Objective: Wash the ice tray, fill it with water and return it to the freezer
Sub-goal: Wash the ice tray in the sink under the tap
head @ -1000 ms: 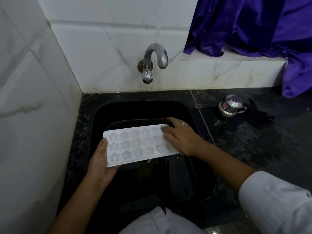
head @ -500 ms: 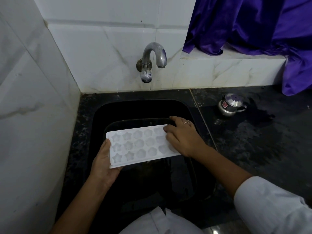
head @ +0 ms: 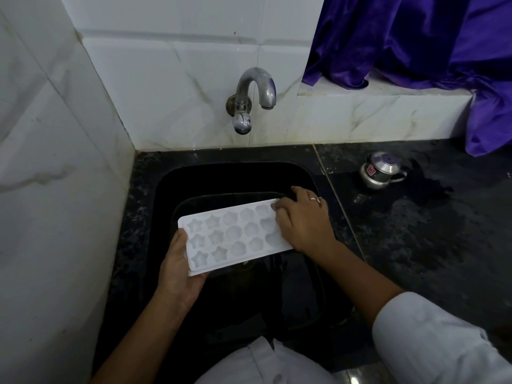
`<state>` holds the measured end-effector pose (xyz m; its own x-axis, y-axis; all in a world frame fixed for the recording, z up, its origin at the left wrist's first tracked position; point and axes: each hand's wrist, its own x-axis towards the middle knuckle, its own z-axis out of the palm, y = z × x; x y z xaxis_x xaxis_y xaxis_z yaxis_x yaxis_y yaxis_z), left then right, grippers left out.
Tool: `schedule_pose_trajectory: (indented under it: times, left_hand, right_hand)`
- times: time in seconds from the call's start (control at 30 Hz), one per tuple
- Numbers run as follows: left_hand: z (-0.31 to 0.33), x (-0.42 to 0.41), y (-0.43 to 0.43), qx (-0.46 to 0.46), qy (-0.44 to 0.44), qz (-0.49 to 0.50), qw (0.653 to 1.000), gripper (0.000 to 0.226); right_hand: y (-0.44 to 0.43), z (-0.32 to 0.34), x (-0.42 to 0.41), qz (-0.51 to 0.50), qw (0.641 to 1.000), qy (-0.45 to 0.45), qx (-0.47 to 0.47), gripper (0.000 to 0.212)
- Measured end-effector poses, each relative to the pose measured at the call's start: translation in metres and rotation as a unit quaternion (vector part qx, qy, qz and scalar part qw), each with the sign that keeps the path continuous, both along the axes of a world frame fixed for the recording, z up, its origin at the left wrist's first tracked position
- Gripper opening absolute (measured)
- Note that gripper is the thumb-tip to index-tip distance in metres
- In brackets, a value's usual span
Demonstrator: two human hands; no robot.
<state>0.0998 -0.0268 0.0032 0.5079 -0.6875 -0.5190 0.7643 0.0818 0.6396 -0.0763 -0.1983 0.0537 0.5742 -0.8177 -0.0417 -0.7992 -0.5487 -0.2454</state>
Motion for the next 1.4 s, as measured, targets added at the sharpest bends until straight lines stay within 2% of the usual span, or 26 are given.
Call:
schedule_pose_trajectory:
  times: [0.13, 0.27, 0.37, 0.47, 0.6, 0.7, 0.83, 0.93, 1.07, 1.17, 1.3, 1.4]
  left_hand:
    - [0.002, -0.006, -0.002, -0.001, -0.003, 0.007, 1.0, 0.042]
    - [0.002, -0.007, -0.002, 0.001, -0.006, 0.008, 1.0, 0.041]
    - [0.001, -0.002, 0.0, 0.004, -0.004, 0.011, 1.0, 0.044]
    - [0.0, 0.003, 0.001, 0.008, -0.006, 0.006, 1.0, 0.045]
    - [-0.001, 0.009, 0.002, 0.012, 0.002, -0.001, 1.0, 0.047]
    - [0.0, 0.008, 0.003, 0.014, 0.013, -0.01, 1.0, 0.049]
    - [0.0, 0.006, 0.003, 0.01, 0.012, -0.016, 1.0, 0.049]
    - [-0.002, 0.005, 0.003, 0.012, 0.017, -0.016, 1.0, 0.049]
    - [-0.001, 0.005, 0.002, 0.015, 0.014, -0.012, 1.0, 0.048]
    - [0.0, 0.005, 0.002, 0.017, 0.013, -0.009, 1.0, 0.045]
    - [0.001, 0.004, 0.0, 0.02, 0.01, -0.013, 1.0, 0.046]
    - [0.001, 0.006, 0.0, 0.017, 0.019, -0.014, 1.0, 0.048]
  right_hand:
    - [0.004, -0.003, 0.005, 0.025, 1.0, 0.01, -0.007, 0.075]
    - [0.003, 0.0, 0.003, -0.015, 1.0, -0.007, 0.004, 0.08]
    - [0.003, -0.001, -0.002, 0.047, 0.999, 0.004, 0.014, 0.076]
    - [-0.003, 0.001, -0.01, 0.032, 0.999, -0.014, 0.039, 0.07]
    - [-0.004, -0.003, -0.019, 0.115, 0.992, -0.018, 0.051, 0.059]
    - [-0.009, 0.0, -0.025, 0.093, 0.994, -0.024, 0.059, 0.057]
    - [-0.005, -0.005, -0.025, 0.126, 0.991, 0.006, 0.042, 0.058]
    - [-0.006, -0.002, -0.023, 0.069, 0.996, -0.018, 0.056, 0.059]
    - [-0.006, -0.007, -0.023, 0.114, 0.991, -0.013, 0.069, 0.062]
    - [-0.013, -0.005, -0.023, 0.075, 0.994, -0.019, 0.072, 0.063]
    - [-0.01, -0.007, -0.019, 0.101, 0.992, -0.007, 0.081, 0.066]
    - [-0.014, -0.003, -0.023, 0.078, 0.994, -0.003, 0.075, 0.065]
